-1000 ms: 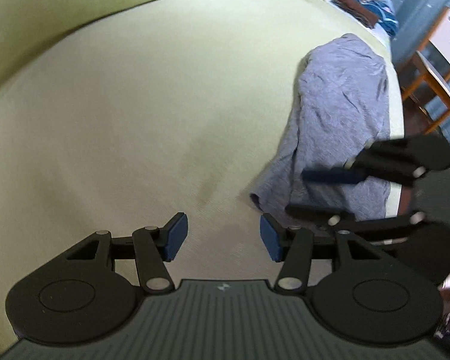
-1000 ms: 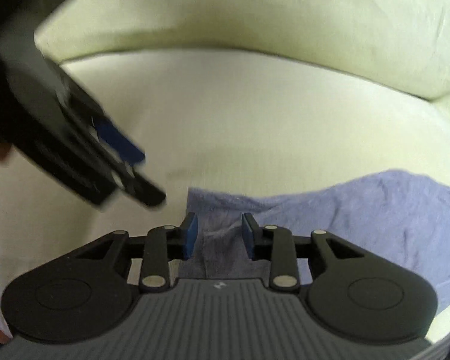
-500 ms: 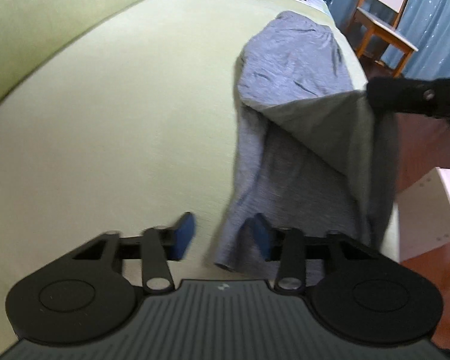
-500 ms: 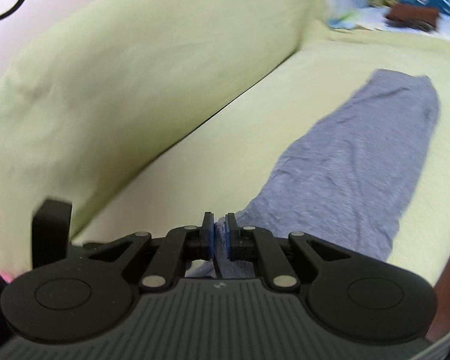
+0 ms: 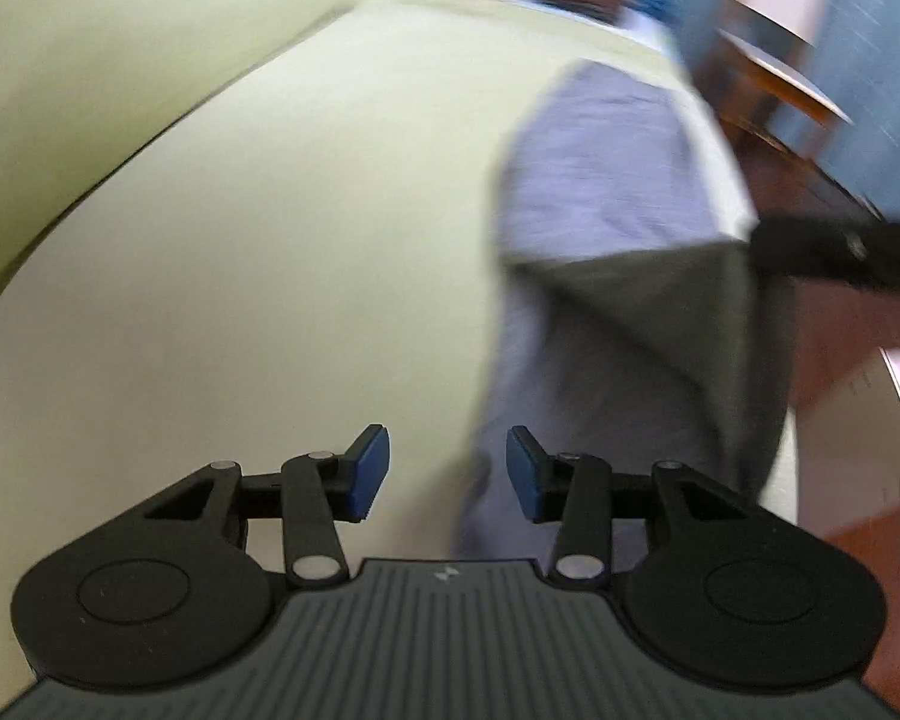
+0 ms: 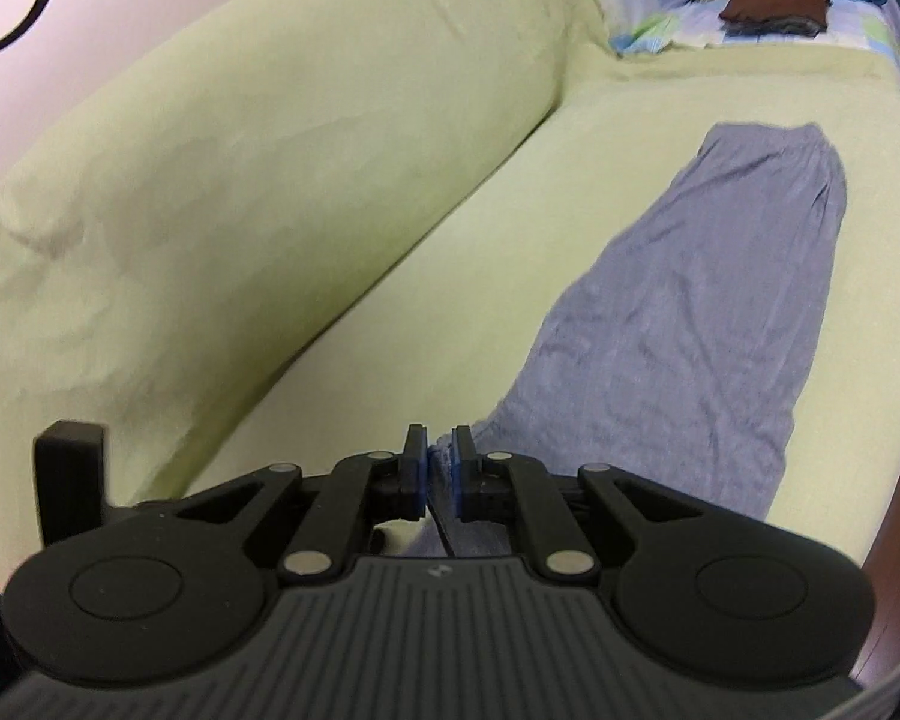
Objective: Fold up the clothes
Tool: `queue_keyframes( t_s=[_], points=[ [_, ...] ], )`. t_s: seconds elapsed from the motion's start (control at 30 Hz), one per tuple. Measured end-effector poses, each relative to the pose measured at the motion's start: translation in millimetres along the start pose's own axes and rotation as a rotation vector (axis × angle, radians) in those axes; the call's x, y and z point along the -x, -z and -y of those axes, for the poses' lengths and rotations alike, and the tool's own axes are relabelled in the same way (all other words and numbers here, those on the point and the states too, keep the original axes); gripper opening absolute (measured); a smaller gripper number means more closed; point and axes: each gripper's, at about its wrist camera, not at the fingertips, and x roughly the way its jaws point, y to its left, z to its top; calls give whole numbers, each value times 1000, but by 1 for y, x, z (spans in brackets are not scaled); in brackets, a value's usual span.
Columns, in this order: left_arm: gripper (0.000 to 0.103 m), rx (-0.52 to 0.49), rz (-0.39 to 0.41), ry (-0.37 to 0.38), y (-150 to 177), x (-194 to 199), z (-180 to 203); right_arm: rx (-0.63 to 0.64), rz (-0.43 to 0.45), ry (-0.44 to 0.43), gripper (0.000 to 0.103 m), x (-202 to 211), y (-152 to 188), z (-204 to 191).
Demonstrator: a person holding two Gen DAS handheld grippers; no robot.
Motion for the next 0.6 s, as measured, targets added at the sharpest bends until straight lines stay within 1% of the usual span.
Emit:
queue_keyframes(
  t_s=[0.07,0.1,0.13,0.17,0.2,0.27,0.3,0.33,0.43,0.53,0.57,0.6],
  points=[
    [48,-73,-7,4,-10,-15,8,-8,13,1,7,2,-4,1],
    [42,-100,-13,2,-13,-21,11,-11,21,3,7,4,-6,2],
    [34,-126,-15,-2,-14,-24,13,-12,26,5,7,5,-8,2],
    [17,-169,-8,-9,-14,-25,15,-16,30,6,7,5,-8,3],
    [9,-192,-2,-14,-16,-27,16,-22,32,8,8,5,-10,5],
    [7,-206,7,-23,-18,-26,14,-28,37,13,8,5,-10,6],
    [5,-195,10,-18,-18,-24,10,-32,40,16,8,6,-10,6],
    [5,-159,10,0,-18,-22,3,-36,42,19,8,7,-10,6],
    [5,4,-3,57,-12,-13,-26,-46,44,17,8,7,-11,6],
    [5,194,-21,84,4,-13,-60,-50,18,-7,8,-1,-14,6],
    [5,243,-25,82,7,-11,-69,-43,-2,-14,8,-6,-13,5],
    [5,259,-28,69,7,-11,-73,-32,-20,-21,8,-10,-12,4]
  ],
)
